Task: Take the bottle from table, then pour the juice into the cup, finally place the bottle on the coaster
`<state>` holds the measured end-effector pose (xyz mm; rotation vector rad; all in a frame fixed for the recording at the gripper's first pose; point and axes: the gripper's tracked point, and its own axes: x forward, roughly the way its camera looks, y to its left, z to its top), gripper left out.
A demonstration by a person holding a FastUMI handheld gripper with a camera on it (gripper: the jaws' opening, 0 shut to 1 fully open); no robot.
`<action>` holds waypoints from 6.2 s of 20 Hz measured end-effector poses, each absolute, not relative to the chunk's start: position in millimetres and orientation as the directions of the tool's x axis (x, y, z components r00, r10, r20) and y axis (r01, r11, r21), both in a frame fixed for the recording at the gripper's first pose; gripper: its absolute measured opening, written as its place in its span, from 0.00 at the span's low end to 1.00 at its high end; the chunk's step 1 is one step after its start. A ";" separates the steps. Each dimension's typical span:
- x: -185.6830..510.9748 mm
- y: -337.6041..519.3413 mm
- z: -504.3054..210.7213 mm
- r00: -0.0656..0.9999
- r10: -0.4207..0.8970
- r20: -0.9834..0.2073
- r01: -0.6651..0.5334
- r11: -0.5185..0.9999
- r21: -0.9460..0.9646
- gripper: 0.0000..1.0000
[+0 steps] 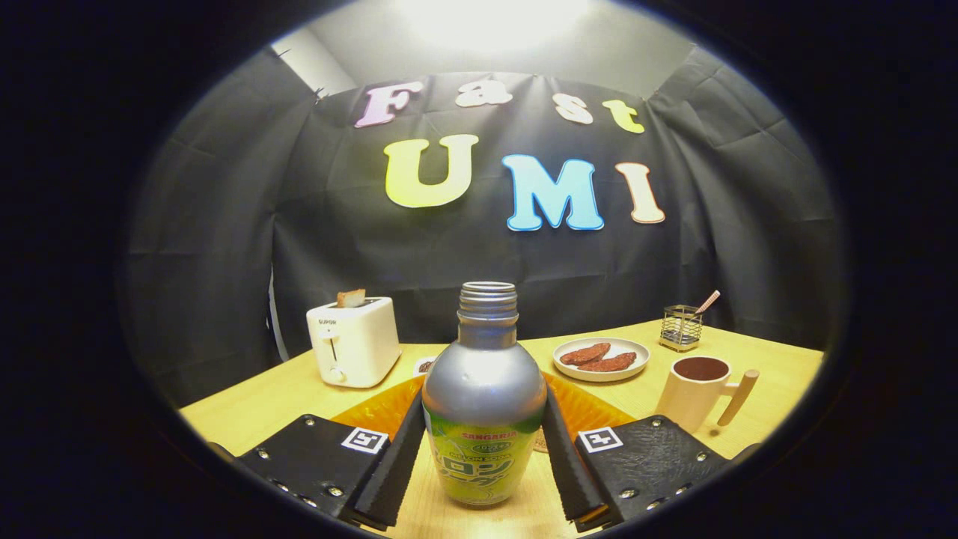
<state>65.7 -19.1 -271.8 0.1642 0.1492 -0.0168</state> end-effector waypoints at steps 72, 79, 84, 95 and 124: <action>118.3 -134.0 -244.7 0.985 -0.166 0.051 -0.094 -0.260 0.961 0.76; 119.3 -134.6 -237.5 0.981 -0.180 0.074 -0.125 -0.288 0.950 0.77; 117.4 -135.2 -233.9 0.979 -0.188 0.085 -0.139 -0.297 0.945 0.77; 119.2 -141.3 -232.8 0.969 -0.225 0.097 -0.173 -0.347 0.922 0.77; 122.0 -166.0 -225.4 0.948 -0.314 0.056 -0.219 -0.510 0.832 0.76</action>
